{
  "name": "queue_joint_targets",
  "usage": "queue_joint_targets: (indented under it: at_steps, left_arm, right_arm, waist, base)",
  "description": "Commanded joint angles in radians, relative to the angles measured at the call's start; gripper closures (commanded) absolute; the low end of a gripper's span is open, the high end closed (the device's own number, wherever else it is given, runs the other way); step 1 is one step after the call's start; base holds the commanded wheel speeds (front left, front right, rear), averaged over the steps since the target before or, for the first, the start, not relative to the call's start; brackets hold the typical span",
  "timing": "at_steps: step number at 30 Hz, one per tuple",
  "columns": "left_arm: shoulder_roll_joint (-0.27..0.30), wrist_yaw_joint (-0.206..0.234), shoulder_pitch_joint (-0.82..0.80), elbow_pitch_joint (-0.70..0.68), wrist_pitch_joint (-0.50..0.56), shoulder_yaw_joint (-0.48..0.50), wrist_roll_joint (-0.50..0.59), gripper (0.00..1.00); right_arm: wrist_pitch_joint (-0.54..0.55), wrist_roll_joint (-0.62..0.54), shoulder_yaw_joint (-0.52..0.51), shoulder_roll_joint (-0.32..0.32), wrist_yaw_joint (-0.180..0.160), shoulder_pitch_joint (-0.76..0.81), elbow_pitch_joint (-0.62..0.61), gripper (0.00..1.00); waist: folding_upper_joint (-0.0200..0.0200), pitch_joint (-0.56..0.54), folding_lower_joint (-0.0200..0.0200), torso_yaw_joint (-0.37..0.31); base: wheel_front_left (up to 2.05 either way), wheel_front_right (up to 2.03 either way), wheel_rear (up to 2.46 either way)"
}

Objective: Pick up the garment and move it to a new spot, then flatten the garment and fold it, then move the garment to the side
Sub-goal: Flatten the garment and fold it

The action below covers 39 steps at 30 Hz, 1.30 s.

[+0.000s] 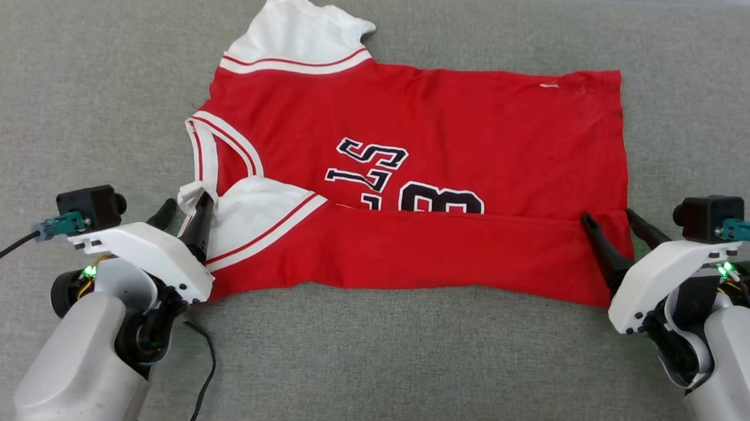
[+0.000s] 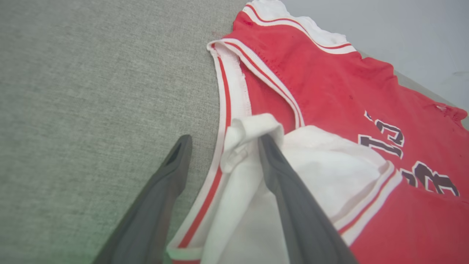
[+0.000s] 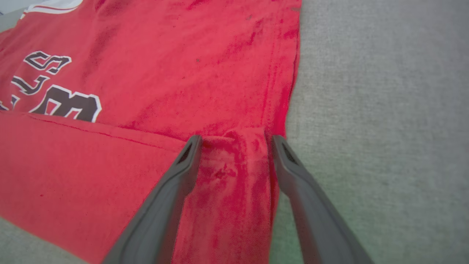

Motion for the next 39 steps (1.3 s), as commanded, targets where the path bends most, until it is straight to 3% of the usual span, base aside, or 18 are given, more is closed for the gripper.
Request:
queue_joint_targets:
  at_steps: [1,7,13,25,33,39]
  left_arm:
    - [0.005,-0.006,-0.011,0.011,-0.011,0.004,0.001,0.0]
    - [0.048,-0.018,0.005,0.015,-0.005,0.019,-0.009,0.0]
    - [0.136,0.001,0.037,-0.067,0.09,0.029,-0.017,0.0]
    - [0.329,0.119,0.152,-0.345,0.495,0.004,-0.078,0.0]
    - [0.348,0.186,0.221,-0.402,0.635,0.002,-0.149,0.0]
    - [0.315,0.187,0.243,-0.356,0.688,-0.022,-0.191,0.0]
  right_arm:
    - [-0.033,0.019,0.007,-0.01,-0.001,-0.008,-0.005,0.0]
    - [-0.207,0.017,0.009,-0.044,-0.001,0.026,-0.058,0.0]
    - [-0.333,-0.04,-0.043,-0.035,-0.001,0.075,-0.158,0.0]
    - [-0.3,-0.161,-0.156,0.057,-0.001,0.227,-0.451,0.0]
    - [-0.269,-0.17,-0.179,0.114,-0.001,0.256,-0.519,0.0]
    - [-0.258,-0.152,-0.187,0.128,-0.001,0.259,-0.513,0.0]
  waist:
    - [0.0,-0.014,-0.0001,0.001]
    - [0.0,-0.075,-0.0001,-0.006]
    - [0.0,-0.134,-0.0001,-0.022]
    - [0.0,-0.117,-0.0001,-0.081]
    - [0.0,-0.048,-0.0001,-0.129]
    - [0.0,-0.023,-0.0001,-0.152]
  base:
    - [0.0,0.0,0.0]
    - [0.0,0.0,0.0]
    - [0.0,0.0,0.0]
    - [0.0,0.0,0.0]
    - [0.0,0.0,0.0]
    - [0.0,0.0,0.0]
